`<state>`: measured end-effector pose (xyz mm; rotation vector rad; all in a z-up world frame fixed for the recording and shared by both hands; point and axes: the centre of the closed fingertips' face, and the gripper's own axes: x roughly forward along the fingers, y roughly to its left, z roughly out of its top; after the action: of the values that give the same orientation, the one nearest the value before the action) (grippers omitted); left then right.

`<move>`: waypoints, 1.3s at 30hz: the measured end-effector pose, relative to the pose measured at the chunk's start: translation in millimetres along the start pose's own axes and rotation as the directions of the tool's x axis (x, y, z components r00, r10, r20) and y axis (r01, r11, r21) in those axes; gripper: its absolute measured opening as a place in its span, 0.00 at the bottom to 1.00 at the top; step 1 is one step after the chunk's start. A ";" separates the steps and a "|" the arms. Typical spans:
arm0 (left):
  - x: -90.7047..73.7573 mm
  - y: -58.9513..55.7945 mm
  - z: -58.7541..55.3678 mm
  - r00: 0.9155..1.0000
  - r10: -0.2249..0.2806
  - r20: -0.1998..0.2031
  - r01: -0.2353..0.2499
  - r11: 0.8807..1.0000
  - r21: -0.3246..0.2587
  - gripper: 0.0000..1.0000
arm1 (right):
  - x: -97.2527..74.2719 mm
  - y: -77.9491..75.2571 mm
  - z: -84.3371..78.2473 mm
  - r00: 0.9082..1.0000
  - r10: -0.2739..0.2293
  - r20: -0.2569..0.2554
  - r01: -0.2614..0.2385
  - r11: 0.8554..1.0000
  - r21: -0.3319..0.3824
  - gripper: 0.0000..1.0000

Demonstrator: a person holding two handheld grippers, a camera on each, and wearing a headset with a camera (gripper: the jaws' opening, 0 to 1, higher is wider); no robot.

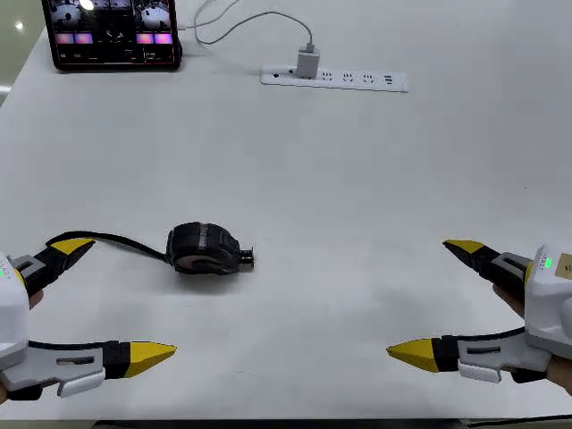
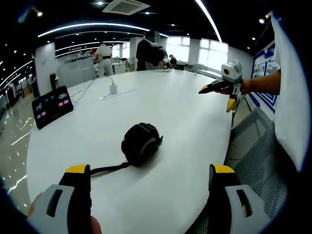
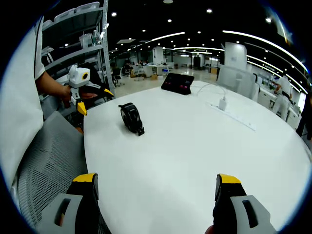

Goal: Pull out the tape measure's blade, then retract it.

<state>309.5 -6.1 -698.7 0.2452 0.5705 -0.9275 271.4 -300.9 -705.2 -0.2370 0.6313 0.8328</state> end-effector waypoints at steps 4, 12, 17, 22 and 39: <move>-1.2 0.4 -2.7 1.000 -0.003 -0.011 0.003 1.000 0.009 0.99 | -2.0 -2.3 -0.2 1.000 -0.004 0.004 0.004 1.000 0.009 0.99; -2.6 -0.9 -3.3 1.000 -0.010 -0.021 0.011 0.999 0.048 0.99 | -1.4 -1.2 1.3 1.000 -0.003 0.003 0.003 1.000 0.008 0.99; -2.7 -2.0 -2.5 1.000 -0.018 -0.021 0.019 0.999 0.046 0.99 | -1.7 -0.7 1.2 1.000 -0.002 0.002 0.002 1.000 0.010 0.99; -2.5 -2.0 -2.0 1.000 -0.022 -0.020 0.023 0.999 0.043 0.99 | -1.8 0.3 1.0 1.000 -0.001 0.003 0.001 1.000 0.013 0.99; -3.2 3.9 0.0 1.000 -0.007 -0.019 0.008 0.999 0.046 0.95 | 3.3 6.2 5.5 1.000 0.010 0.016 -0.011 1.000 0.020 0.99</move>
<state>311.2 -1.6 -697.1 0.2936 0.5682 -0.9473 270.8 -292.3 -702.5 -0.2089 0.6261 0.8374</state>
